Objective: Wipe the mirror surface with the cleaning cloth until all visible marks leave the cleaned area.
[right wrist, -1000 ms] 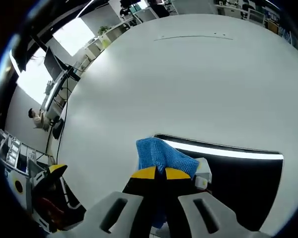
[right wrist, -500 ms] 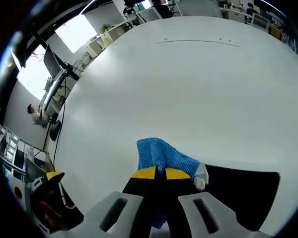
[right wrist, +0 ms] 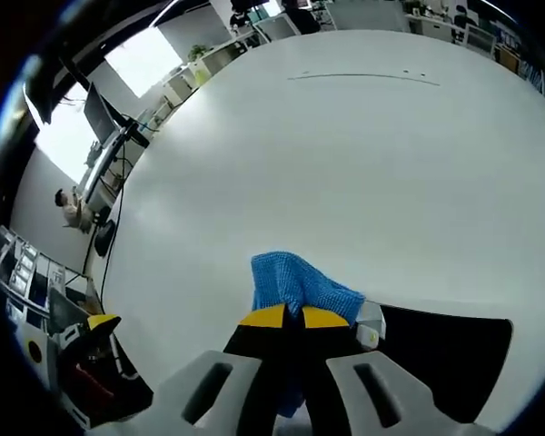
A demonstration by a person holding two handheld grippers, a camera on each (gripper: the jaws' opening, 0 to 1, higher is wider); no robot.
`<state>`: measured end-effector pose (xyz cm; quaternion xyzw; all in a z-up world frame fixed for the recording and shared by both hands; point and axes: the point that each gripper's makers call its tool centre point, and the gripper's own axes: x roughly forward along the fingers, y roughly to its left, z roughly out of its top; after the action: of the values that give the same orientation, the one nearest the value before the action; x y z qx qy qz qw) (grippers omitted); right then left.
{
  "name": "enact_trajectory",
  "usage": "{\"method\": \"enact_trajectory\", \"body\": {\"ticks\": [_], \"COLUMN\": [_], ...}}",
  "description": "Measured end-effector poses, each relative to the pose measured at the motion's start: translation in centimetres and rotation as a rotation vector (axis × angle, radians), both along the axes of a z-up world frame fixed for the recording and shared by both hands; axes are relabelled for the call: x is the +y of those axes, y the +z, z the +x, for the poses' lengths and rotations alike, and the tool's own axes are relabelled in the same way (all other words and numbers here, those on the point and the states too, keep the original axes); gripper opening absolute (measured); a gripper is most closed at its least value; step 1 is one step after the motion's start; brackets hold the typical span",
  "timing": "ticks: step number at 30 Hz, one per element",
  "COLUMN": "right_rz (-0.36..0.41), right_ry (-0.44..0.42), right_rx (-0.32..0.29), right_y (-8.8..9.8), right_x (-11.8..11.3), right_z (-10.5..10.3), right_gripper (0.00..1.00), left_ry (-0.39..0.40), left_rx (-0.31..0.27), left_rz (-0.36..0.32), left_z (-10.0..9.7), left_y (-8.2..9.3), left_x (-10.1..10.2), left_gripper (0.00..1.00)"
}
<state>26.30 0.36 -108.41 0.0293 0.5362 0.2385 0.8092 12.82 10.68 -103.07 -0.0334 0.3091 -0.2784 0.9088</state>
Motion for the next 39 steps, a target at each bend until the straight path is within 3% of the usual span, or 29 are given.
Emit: {"method": "enact_trajectory", "body": {"ticks": [39], "right_rz": [-0.035], "right_ry": [-0.051], "right_rx": [-0.003], "right_y": [0.0], "right_x": [-5.0], "right_z": [0.3], "right_gripper": [0.0], "left_ry": [-0.017], "left_rx": [-0.014], "left_rz": [-0.004], "left_z": [0.5], "left_y": [0.4], "left_x": [-0.8], "left_gripper": [0.99]}}
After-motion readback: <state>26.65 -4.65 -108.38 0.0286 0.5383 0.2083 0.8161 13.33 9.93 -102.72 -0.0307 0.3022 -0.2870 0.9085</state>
